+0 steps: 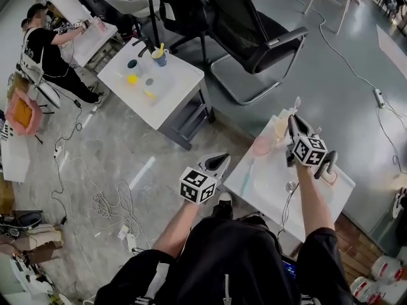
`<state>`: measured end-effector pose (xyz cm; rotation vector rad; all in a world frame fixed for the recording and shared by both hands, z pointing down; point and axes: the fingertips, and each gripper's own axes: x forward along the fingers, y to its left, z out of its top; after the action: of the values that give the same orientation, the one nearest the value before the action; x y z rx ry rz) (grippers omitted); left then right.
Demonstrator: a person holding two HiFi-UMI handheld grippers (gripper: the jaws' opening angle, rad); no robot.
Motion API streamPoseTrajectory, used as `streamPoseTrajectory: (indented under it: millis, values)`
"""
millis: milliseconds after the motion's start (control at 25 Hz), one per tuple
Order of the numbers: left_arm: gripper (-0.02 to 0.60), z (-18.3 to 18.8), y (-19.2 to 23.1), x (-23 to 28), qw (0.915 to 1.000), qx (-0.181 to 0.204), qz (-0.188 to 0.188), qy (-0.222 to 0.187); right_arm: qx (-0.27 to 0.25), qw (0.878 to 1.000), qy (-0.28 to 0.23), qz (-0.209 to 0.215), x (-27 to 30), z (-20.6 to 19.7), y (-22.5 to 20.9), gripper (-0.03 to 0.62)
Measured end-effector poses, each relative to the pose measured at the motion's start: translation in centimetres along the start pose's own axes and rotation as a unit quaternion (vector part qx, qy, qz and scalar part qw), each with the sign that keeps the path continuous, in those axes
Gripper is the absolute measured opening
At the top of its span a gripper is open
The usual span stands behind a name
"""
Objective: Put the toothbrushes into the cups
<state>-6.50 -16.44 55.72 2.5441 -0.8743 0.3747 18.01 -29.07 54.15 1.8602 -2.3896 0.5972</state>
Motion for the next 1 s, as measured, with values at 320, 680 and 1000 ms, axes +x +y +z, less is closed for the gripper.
streamPoseTrajectory:
  millis: [320,680,1000]
  values:
    - [0.000,-1.0,1.2,-0.6,0.9998,-0.009,0.012,0.013,-0.013,0.999,0.033,-0.018,2.8,-2.8,-1.7,0.044]
    - [0.000,-1.2,2.5,-0.2,0.9997,-0.011,0.013,0.016,-0.034,0.993,0.107,-0.018,3.1,-7.6,-1.5,0.043]
    - [0.000,-0.3,2.6,-0.2,0.9999,-0.005,0.014,-0.001,-0.071,0.982,0.173,-0.009,3.2,-10.5,-0.8,0.046]
